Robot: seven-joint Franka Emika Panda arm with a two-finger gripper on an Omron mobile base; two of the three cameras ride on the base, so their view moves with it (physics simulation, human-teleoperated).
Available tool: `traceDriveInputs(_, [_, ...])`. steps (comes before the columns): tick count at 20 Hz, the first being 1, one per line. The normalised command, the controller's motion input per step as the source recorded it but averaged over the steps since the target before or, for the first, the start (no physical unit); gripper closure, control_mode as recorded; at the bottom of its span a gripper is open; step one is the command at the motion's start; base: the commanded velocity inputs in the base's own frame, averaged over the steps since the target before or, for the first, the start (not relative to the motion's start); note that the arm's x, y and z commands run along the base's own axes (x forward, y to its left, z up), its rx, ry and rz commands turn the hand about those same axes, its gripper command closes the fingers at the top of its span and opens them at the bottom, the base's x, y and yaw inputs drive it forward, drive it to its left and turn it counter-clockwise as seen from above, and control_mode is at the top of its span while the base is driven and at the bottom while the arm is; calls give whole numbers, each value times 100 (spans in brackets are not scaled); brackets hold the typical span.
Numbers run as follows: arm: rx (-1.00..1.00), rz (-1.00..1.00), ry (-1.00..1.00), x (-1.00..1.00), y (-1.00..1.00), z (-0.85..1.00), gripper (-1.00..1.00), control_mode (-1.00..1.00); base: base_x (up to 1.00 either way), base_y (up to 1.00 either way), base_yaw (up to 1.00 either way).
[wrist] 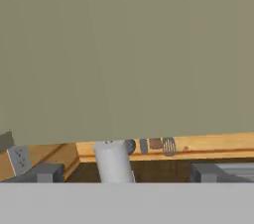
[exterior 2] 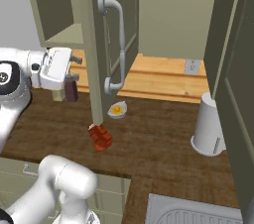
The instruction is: Put the shaker and condiment bottle from the counter next to their counterparts in the cabinet.
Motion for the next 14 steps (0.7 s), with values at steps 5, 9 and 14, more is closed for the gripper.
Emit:
traceDriveInputs(5, [34,-56,-1,-46,0,-28,-100,-100,0,0,0])
traceDriveInputs(9, [3,-8,0,0,0,-1,-100,-100,0,0,0])
traceDriveInputs(14, [2,0,3,-2,0,-20,-100,-100,0,0,0])
